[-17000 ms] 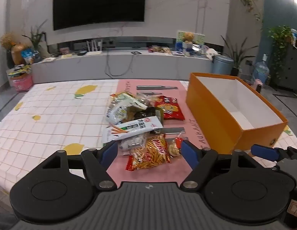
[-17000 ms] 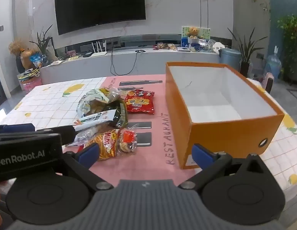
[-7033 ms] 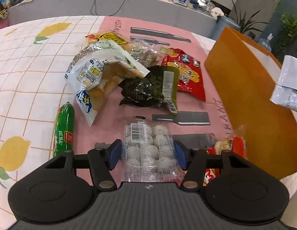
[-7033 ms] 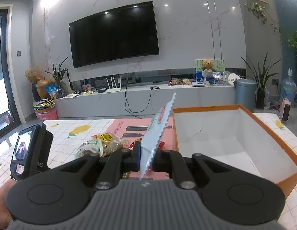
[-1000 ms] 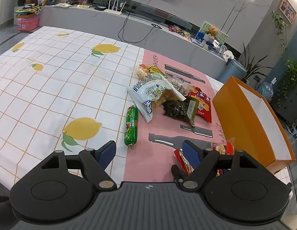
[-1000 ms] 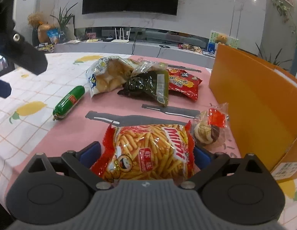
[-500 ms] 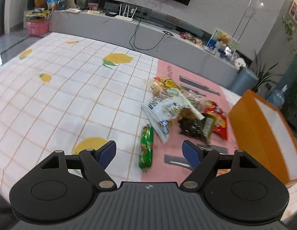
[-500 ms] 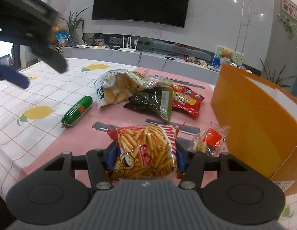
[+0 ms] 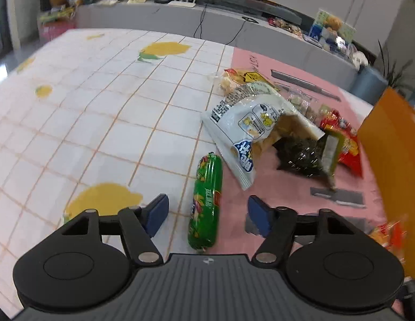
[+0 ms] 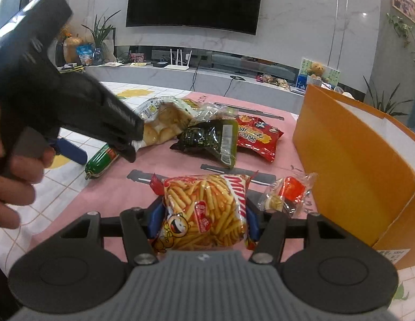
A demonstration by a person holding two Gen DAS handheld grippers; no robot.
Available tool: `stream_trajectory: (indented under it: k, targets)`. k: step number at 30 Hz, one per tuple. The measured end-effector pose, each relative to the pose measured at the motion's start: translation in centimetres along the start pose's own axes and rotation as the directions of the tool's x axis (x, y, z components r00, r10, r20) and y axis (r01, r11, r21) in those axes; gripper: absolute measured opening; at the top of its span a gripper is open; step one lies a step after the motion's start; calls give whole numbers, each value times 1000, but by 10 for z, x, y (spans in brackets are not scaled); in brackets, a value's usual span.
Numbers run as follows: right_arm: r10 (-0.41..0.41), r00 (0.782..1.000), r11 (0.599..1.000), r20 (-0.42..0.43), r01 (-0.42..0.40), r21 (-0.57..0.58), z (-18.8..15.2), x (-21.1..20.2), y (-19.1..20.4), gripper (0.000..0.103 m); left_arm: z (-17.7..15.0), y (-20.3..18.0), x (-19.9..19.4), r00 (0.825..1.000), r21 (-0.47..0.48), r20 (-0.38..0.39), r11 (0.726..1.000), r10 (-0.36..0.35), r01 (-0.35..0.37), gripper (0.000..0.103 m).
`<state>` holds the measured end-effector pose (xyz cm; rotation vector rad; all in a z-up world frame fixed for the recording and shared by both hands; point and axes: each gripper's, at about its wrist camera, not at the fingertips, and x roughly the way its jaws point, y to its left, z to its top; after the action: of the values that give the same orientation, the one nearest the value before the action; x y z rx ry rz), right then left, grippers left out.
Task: Organize snacks
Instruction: 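Grasp the green sausage with the left gripper while the right lifts the fries bag, then drop the fries bag into the orange box with the right gripper while the left holds the sausage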
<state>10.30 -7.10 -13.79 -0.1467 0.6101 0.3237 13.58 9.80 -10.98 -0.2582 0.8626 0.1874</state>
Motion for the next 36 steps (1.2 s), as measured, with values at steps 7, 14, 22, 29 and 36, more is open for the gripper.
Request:
stream_trajectory:
  k: [7, 14, 22, 29, 36]
  targets:
    - [-6, 1000, 1000, 26, 6, 0, 3, -4, 0, 58, -2, -4, -7, 997, 34, 15, 996, 81, -81, 24]
    - [-11, 998, 1000, 65, 10, 17, 11, -15, -6, 58, 1, 18, -18, 995, -96, -83, 995, -48, 40, 24]
    - [-13, 990, 997, 139, 3, 72, 31, -38, -27, 58, 8, 20, -43, 991, -114, -66, 988, -113, 105, 24]
    - [-46, 975, 987, 215, 11, 163, 60, -70, -80, 58, 16, -3, -76, 980, -65, 3, 978, -199, 199, 24]
    - [-216, 948, 966, 234, 172, 195, 73, -99, -148, 58, 12, -39, -91, 968, 25, 32, 969, -247, 246, 24]
